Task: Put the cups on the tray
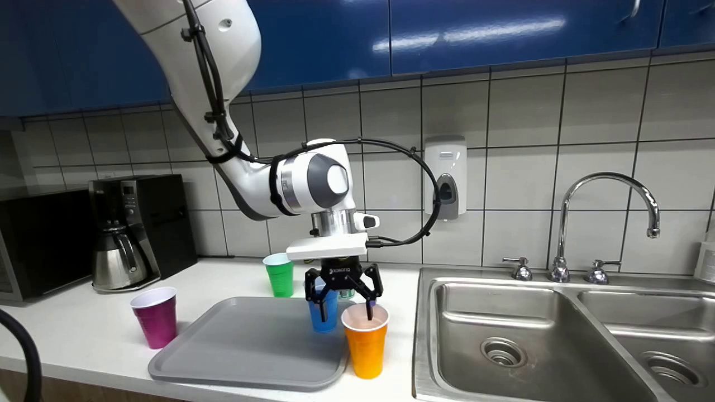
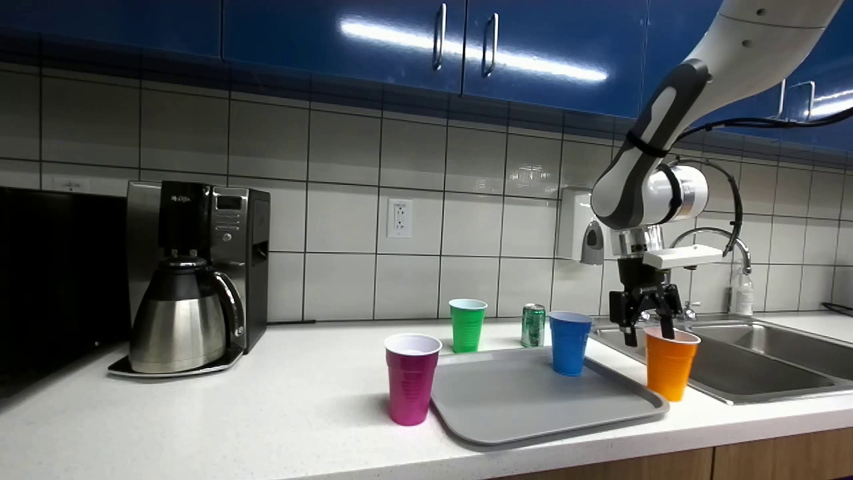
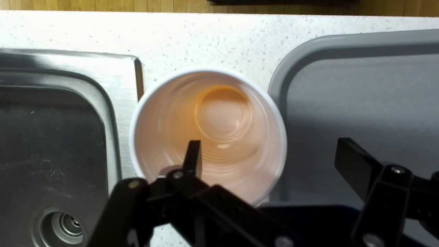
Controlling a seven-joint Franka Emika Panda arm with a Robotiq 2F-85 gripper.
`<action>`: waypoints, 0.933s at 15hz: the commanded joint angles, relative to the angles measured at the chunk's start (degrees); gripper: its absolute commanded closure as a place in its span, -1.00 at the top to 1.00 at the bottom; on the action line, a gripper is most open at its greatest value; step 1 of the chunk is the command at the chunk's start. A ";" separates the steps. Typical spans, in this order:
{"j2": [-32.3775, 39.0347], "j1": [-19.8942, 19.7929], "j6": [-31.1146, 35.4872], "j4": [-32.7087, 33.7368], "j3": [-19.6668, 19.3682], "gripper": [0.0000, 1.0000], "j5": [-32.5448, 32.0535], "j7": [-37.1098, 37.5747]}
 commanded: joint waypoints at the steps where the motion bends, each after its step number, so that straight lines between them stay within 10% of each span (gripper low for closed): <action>1: -0.02 -0.59 -0.13 0.07 0.61 1.00 -0.08 0.07; 14: 0.05 -0.41 3.03 -1.61 1.25 1.00 -0.28 -1.25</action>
